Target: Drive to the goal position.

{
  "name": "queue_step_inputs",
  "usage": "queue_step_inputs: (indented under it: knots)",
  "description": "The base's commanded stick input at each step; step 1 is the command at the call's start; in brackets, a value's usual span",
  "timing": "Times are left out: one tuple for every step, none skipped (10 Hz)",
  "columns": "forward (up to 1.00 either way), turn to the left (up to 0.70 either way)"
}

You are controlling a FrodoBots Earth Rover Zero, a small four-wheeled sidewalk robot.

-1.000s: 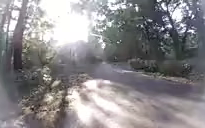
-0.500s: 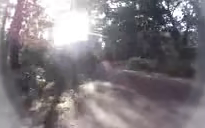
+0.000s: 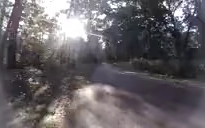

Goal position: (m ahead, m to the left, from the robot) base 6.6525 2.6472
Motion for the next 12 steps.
queue_step_inputs:
  knots:
    - [0.70, -0.01]
    - [0.70, -0.16]
    - [0.70, -0.21]
    - [0.70, -0.13]
    - [0.70, -0.01]
    - [0.70, -0.01]
    - [0.70, -0.01]
    - [0.70, -0.01]
    - [0.70, -0.01]
    - [0.70, -0.01]
    - [0.70, 0.10]
    - [0.70, 0.27]
